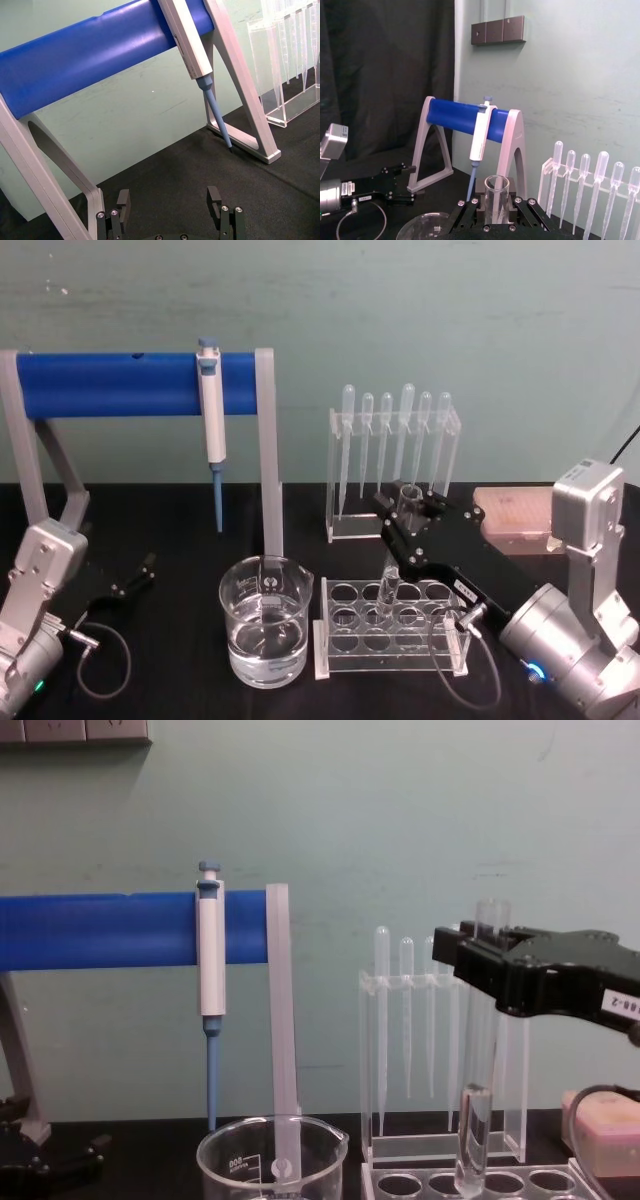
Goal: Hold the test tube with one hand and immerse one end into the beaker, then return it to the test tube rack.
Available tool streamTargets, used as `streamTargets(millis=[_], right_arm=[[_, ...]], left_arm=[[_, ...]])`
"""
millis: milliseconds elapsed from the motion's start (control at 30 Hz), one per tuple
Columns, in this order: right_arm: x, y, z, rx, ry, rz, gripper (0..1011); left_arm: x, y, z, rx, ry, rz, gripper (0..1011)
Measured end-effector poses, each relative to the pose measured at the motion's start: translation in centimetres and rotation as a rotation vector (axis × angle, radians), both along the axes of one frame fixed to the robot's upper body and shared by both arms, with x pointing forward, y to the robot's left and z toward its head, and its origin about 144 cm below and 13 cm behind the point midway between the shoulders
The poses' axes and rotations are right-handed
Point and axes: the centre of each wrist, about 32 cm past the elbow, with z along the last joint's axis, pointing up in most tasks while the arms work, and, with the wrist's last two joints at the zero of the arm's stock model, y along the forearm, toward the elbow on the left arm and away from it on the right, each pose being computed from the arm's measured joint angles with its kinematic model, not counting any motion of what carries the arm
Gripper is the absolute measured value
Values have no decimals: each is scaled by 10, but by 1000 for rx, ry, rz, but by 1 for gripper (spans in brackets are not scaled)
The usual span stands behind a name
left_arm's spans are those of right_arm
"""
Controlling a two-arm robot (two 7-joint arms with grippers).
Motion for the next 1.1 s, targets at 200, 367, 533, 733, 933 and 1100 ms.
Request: streamTargets(millis=[200, 367, 533, 733, 933, 1100], right_arm=[[0, 1, -7, 0, 10, -4, 223], [1, 1, -12, 1, 17, -9, 223], [2, 2, -17, -1, 18, -14, 223], [4, 3, -21, -1, 21, -15, 223], [7, 3, -27, -1, 25, -19, 224], [8, 3, -32, 0, 27, -21, 223]], left_arm=[[0, 0, 0, 0, 0, 0, 1000], [0, 0, 0, 0, 0, 0, 1000], [0, 0, 0, 0, 0, 0, 1000], [0, 0, 0, 0, 0, 0, 1000], [0, 0, 0, 0, 0, 0, 1000], [0, 0, 0, 0, 0, 0, 1000]])
